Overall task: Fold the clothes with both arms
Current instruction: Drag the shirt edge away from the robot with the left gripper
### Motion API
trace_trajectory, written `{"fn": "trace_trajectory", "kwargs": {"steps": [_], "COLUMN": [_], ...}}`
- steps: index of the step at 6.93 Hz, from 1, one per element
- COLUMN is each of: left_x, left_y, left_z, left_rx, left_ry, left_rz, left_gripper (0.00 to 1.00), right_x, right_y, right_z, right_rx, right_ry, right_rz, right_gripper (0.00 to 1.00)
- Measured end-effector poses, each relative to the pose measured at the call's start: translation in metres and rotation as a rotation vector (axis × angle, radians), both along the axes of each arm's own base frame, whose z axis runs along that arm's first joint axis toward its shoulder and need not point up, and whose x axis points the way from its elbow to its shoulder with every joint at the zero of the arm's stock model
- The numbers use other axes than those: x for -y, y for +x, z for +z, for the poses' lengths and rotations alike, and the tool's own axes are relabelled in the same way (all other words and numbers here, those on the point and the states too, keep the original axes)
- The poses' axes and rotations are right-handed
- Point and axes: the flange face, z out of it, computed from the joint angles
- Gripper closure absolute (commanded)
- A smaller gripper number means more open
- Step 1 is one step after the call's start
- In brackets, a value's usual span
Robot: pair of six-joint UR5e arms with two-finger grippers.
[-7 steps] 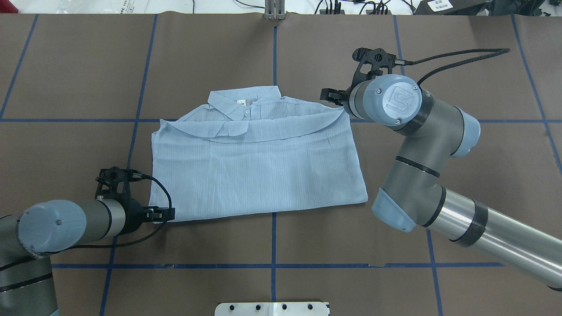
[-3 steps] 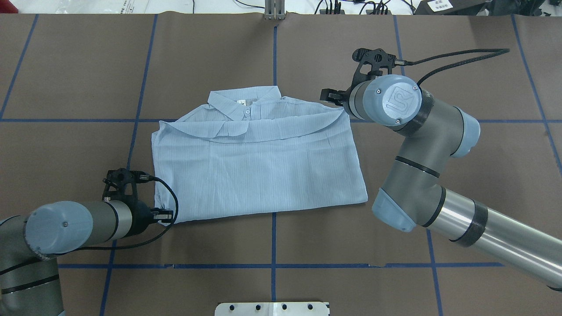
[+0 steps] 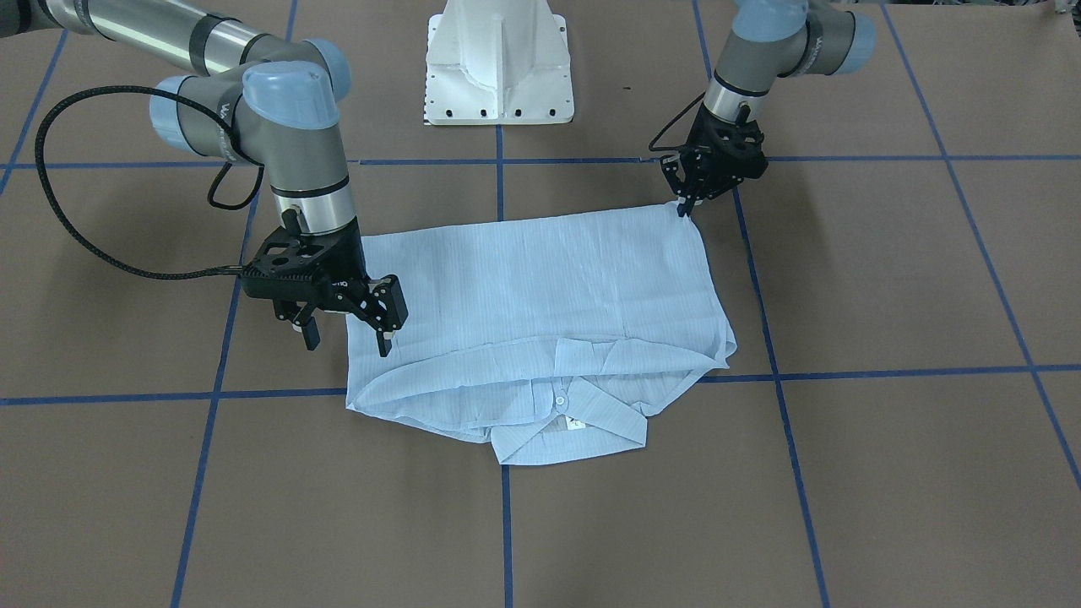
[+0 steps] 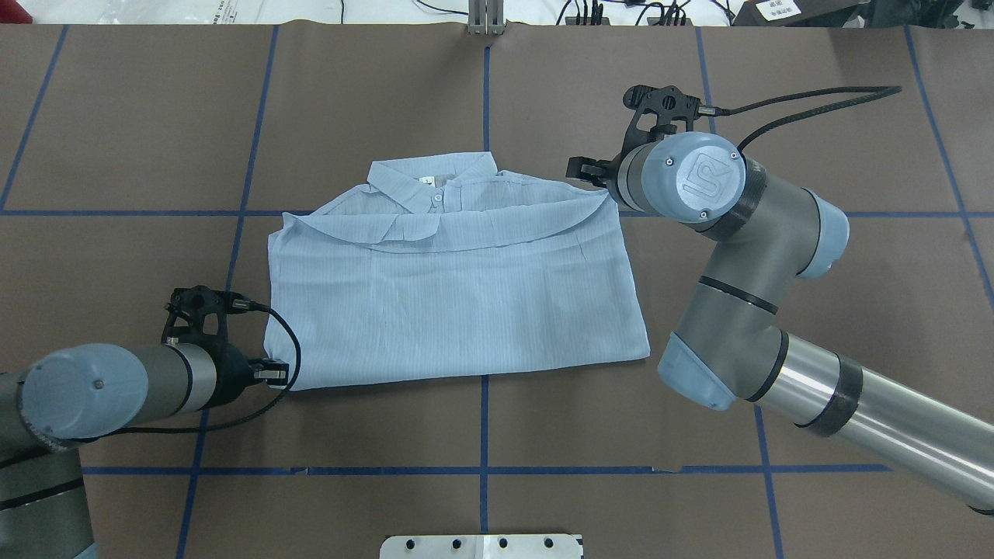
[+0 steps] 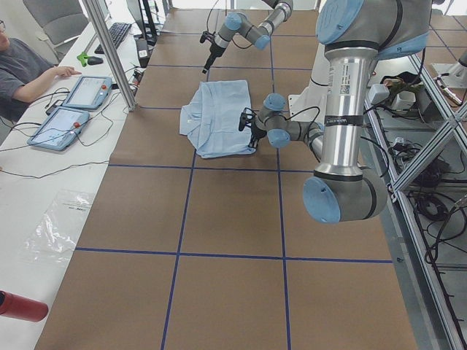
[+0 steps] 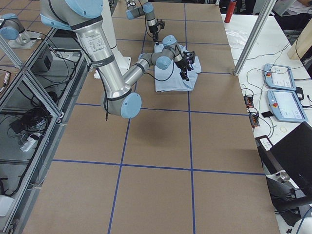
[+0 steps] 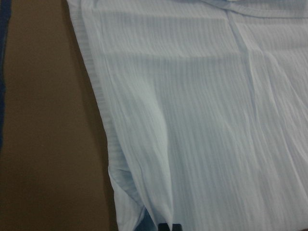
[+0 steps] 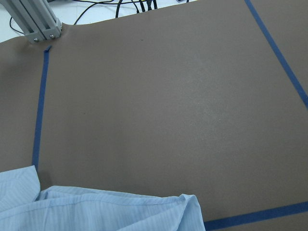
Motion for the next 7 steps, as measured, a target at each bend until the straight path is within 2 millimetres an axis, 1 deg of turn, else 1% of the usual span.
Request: {"fn": "trace_trajectory", "kwargs": {"steps": [1, 2, 3, 4, 5, 6, 7], "left_x": [0.029, 0.069, 0.122, 0.180, 0.248, 0.311, 0.365], "left_y": [-0.018, -0.041, -0.062, -0.070, -0.062, -0.049, -0.031], "left_z": [0.011, 0.027, 0.041, 0.045, 0.040, 0.028, 0.012], "left_rx": [0.057, 0.126, 0.199, 0.251, 0.289, 0.301, 0.284], "left_ry": [0.047, 0.101, 0.156, 0.188, 0.193, 0.192, 0.207], "left_rz": [-0.018, -0.042, -0.071, -0.103, -0.142, -0.182, -0.214], "left_gripper": [1.00, 1.00, 1.00, 1.00, 1.00, 1.00, 1.00], "right_x": [0.000, 0.000, -0.001, -0.001, -0.001, -0.001, -0.002], "right_y": [0.000, 0.000, -0.001, -0.001, -0.001, -0.002, -0.002], "right_z": [0.000, 0.000, 0.000, -0.001, -0.002, -0.003, -0.005], "right_rx": [0.000, 0.001, 0.002, 0.004, 0.006, 0.009, 0.012], "right_ry": [0.000, -0.001, -0.001, -0.003, -0.003, -0.003, -0.002], "right_rz": [0.000, 0.001, 0.002, 0.003, 0.004, 0.004, 0.004], "right_gripper": [0.00, 0.00, 0.00, 0.00, 0.00, 0.00, 0.00]}}
